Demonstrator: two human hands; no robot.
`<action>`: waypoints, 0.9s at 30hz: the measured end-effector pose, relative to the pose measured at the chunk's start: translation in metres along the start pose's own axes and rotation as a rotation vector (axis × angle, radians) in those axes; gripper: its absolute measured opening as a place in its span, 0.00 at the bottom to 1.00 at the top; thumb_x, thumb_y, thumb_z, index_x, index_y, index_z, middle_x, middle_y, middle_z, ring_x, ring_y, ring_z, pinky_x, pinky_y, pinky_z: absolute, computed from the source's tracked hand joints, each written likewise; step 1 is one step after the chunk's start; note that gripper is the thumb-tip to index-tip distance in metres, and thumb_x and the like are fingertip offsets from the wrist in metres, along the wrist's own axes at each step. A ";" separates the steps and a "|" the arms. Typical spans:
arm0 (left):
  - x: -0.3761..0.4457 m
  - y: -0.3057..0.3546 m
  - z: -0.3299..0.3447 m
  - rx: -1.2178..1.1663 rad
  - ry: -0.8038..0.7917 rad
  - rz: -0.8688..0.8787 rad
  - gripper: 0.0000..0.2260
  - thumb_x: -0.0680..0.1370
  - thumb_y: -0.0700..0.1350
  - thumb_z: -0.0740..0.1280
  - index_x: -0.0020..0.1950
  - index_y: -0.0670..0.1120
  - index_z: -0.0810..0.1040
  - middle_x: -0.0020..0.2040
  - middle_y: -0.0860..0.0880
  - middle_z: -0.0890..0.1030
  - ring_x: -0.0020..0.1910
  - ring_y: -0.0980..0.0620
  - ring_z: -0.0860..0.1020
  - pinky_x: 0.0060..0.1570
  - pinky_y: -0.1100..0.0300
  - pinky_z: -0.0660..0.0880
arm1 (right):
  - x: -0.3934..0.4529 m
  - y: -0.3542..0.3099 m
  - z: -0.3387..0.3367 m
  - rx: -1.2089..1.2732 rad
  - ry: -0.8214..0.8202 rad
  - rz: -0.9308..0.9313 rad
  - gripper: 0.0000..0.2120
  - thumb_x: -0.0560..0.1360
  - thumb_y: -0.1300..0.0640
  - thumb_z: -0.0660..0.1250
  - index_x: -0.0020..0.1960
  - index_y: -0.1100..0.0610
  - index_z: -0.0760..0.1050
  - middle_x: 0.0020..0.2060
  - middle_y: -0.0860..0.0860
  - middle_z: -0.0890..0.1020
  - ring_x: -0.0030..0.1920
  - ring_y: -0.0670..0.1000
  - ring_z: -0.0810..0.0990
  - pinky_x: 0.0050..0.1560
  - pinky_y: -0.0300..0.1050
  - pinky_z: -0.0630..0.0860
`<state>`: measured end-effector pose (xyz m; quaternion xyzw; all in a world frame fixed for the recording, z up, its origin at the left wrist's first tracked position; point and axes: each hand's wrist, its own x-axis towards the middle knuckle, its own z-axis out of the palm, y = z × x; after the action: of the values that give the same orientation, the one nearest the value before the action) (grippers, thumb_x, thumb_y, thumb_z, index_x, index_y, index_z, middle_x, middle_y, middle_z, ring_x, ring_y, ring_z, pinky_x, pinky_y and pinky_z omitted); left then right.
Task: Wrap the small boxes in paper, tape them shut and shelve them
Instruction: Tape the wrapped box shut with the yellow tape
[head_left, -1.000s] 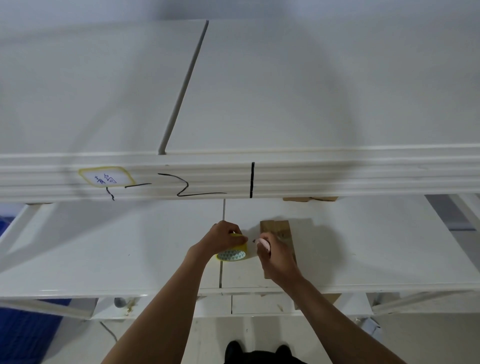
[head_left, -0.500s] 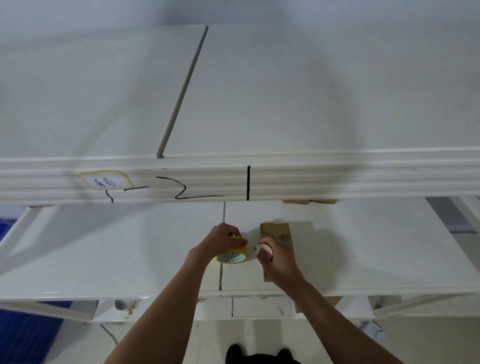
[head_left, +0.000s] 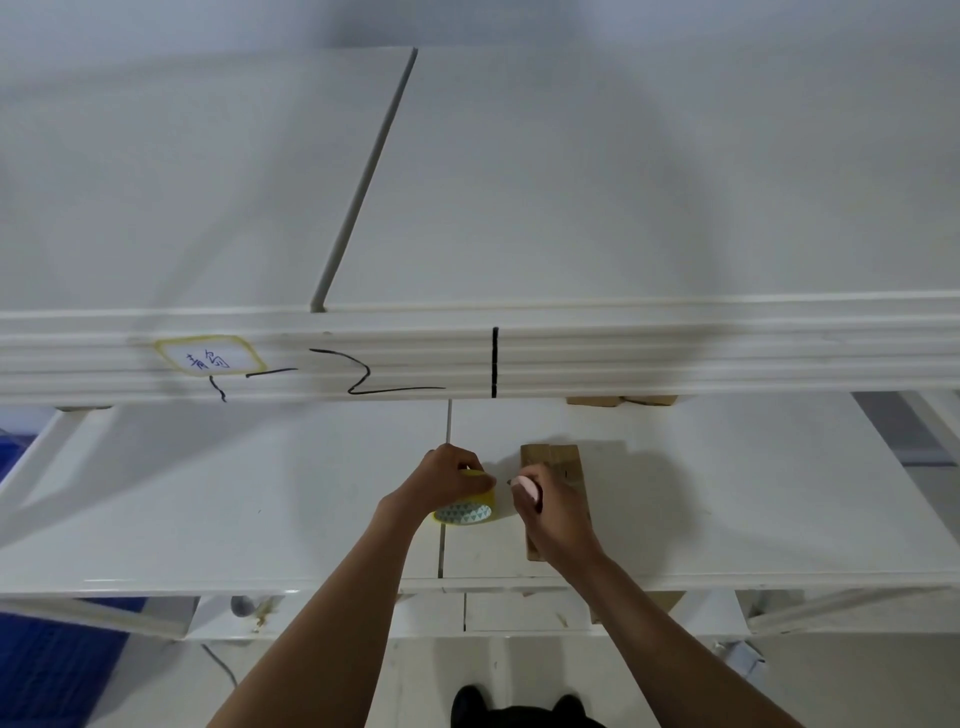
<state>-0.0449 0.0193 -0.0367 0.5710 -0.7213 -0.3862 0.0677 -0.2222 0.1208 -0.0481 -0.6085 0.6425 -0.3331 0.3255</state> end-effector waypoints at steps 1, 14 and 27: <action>0.000 0.001 0.000 0.006 0.002 0.001 0.09 0.76 0.53 0.72 0.49 0.48 0.84 0.45 0.51 0.81 0.44 0.52 0.80 0.41 0.65 0.76 | 0.001 0.001 0.001 -0.013 -0.004 0.003 0.10 0.84 0.46 0.59 0.57 0.52 0.73 0.41 0.45 0.78 0.40 0.44 0.78 0.39 0.32 0.72; -0.002 0.001 0.001 -0.003 0.001 0.004 0.09 0.76 0.52 0.72 0.48 0.48 0.84 0.46 0.50 0.82 0.45 0.50 0.80 0.41 0.64 0.76 | -0.001 0.001 -0.002 0.013 -0.025 -0.022 0.09 0.83 0.48 0.61 0.53 0.53 0.75 0.38 0.49 0.80 0.36 0.45 0.77 0.36 0.34 0.71; -0.002 0.002 -0.002 0.000 -0.005 0.030 0.07 0.76 0.53 0.73 0.49 0.52 0.81 0.48 0.49 0.81 0.47 0.49 0.80 0.43 0.63 0.78 | -0.002 -0.011 -0.012 0.015 -0.052 0.073 0.02 0.79 0.56 0.67 0.50 0.54 0.76 0.40 0.46 0.79 0.40 0.44 0.77 0.38 0.30 0.71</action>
<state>-0.0445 0.0206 -0.0337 0.5590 -0.7299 -0.3867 0.0720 -0.2257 0.1229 -0.0321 -0.5907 0.6531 -0.3097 0.3586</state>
